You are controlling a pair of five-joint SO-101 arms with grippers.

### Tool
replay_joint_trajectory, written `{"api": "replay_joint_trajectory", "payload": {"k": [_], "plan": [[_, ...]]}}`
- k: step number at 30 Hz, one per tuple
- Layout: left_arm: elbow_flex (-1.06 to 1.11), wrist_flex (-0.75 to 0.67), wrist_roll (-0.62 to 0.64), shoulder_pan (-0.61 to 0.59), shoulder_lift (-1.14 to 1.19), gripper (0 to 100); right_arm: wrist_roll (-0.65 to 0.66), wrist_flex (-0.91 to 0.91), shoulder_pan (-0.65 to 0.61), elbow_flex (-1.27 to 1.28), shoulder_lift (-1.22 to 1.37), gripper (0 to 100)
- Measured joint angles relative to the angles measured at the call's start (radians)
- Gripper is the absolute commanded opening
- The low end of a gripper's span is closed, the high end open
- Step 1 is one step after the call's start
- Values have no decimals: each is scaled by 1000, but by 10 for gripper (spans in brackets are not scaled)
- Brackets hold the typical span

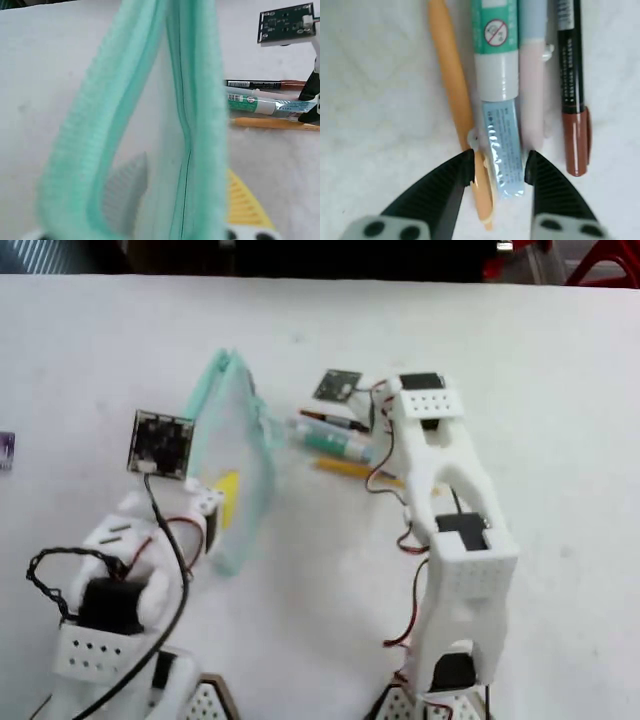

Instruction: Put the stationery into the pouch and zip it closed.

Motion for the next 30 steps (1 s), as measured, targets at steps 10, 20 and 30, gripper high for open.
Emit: {"api": "replay_joint_trajectory", "payload": {"k": [10,20,30], "plan": [[0,0,0,0,2,195,0,0,-15,-18,18,84],[0,0,0,0,2,195,5,68,-32,-18,23,134],[0,0,0,0,2,195,5,-28,-35,41,28,53]]}}
